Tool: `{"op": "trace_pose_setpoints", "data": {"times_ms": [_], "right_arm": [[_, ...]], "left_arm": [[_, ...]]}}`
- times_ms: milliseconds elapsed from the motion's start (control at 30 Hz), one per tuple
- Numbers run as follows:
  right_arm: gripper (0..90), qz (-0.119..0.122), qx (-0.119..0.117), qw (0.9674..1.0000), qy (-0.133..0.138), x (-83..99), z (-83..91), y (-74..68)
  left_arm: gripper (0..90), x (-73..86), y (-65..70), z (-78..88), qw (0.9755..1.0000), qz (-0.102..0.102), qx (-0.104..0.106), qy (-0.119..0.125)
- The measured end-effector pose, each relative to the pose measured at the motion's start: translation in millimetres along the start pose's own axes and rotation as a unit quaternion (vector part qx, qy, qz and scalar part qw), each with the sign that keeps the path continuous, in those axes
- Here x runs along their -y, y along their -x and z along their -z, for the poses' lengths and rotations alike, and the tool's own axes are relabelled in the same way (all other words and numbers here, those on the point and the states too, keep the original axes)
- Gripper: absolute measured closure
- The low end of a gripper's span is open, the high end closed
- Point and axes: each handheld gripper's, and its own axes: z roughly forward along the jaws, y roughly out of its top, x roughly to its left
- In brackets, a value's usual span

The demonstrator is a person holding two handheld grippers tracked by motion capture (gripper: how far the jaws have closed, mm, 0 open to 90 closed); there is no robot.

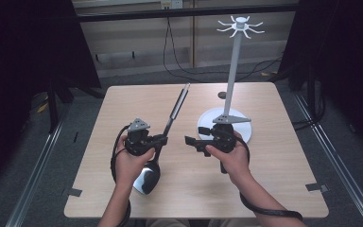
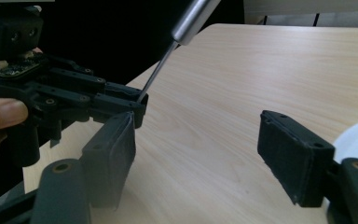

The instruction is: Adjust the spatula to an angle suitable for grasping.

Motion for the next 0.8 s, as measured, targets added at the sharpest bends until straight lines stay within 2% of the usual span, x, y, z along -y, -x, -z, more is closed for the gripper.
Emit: {"op": "trace_pose_setpoints", "data": {"times_ms": [133, 300, 400, 433, 533, 800], "right_arm": [[34.4, -0.003, -0.013, 0.9999, 0.009, -5.1, -5.4, -6.7], [40.2, -0.009, -0.017, 0.9996, 0.022, -12.9, -10.8, -14.8], [44.2, -0.016, -0.01, 0.9994, 0.028, -17.4, -12.5, -18.1], [45.8, -0.02, -0.01, 0.9992, 0.034, -19.4, -13.2, -19.4], [50.8, -0.029, -0.002, 0.9988, 0.039, -22.8, -14.5, -21.7], [62.9, -0.046, 0.017, 0.9981, 0.036, -23.7, -18.7, -23.0]], "left_arm": [[75.2, -4.6, 6.7, 1.6, 0.9999, -0.012, 0.004, 0.007], [75.2, -9.3, 15.3, 1.2, 0.9995, -0.023, 0.012, 0.015], [75.2, -10.9, 20.1, 0.6, 0.9994, -0.025, 0.016, 0.021], [75.2, -11.3, 20.5, 0.7, 0.9991, -0.033, 0.018, 0.021], [75.2, -11.9, 24.2, -1.1, 0.9989, -0.03, 0.022, 0.028], [75.1, -12.7, 33.6, -5.5, 0.9985, -0.041, 0.02, 0.032]]}}
